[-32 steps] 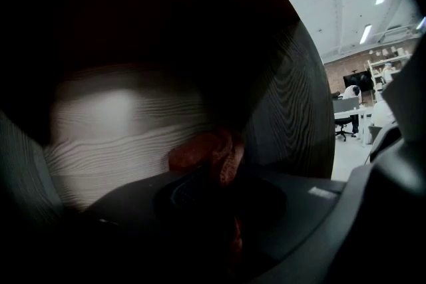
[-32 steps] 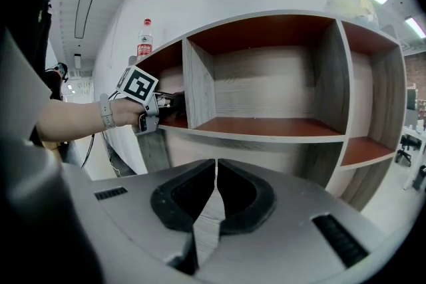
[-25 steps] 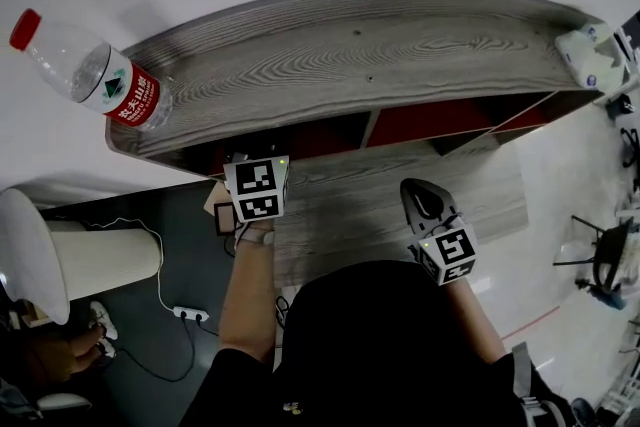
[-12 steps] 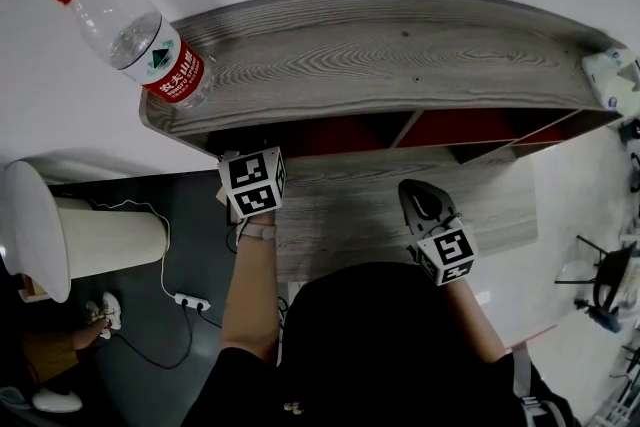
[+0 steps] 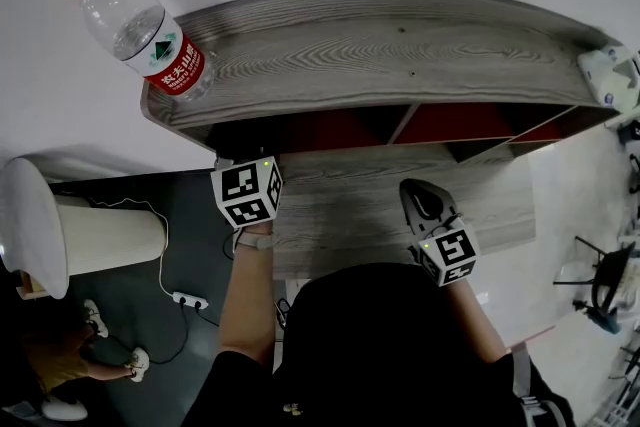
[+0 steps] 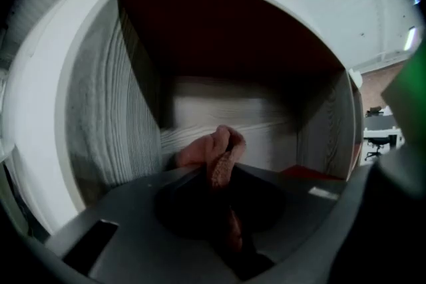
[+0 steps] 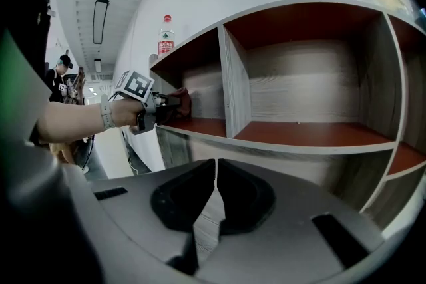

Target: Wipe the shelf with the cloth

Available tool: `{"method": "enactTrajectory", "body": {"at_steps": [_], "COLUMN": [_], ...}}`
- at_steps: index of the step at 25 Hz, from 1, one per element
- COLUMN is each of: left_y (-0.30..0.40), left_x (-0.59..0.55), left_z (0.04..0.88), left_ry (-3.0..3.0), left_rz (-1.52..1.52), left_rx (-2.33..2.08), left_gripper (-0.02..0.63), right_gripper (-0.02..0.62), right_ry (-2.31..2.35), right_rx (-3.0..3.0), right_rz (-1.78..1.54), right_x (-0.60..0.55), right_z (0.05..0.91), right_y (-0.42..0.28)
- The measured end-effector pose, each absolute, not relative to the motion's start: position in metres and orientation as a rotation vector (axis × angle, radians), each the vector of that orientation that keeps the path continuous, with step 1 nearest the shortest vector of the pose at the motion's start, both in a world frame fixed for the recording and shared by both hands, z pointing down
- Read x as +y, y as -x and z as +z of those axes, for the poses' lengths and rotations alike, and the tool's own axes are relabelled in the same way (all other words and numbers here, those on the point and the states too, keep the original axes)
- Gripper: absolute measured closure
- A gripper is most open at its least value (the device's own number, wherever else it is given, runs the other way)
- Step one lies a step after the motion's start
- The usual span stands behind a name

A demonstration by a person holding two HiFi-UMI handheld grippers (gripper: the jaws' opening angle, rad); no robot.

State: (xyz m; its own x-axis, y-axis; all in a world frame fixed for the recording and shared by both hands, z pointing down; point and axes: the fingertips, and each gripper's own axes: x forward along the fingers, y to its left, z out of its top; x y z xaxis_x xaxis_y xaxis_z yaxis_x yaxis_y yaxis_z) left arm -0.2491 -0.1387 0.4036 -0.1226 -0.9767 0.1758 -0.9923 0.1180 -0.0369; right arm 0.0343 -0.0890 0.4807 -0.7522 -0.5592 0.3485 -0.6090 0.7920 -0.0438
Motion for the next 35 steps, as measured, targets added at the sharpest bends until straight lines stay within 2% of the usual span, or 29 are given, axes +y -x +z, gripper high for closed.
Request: {"method": "enactTrajectory", "body": {"at_steps": [16,35], "left_y": [0.158,0.151], "left_x": [-0.04,0.003], "left_z": [0.382,0.416], "left_ry": [-2.313,-2.306], "left_rz": [-0.008,0.019], "left_rx": [-2.033,-1.983], "left_gripper": [0.554,0.554], "right_gripper": [0.589,0.589], "right_ry": [-0.744,-0.576], "right_rx": [-2.745,-2.842], "right_rz": [0.167,0.114], "right_x": [-0.071,-0.064], "right_z": [0.446,0.429], "right_y": [-0.02,0.018]}}
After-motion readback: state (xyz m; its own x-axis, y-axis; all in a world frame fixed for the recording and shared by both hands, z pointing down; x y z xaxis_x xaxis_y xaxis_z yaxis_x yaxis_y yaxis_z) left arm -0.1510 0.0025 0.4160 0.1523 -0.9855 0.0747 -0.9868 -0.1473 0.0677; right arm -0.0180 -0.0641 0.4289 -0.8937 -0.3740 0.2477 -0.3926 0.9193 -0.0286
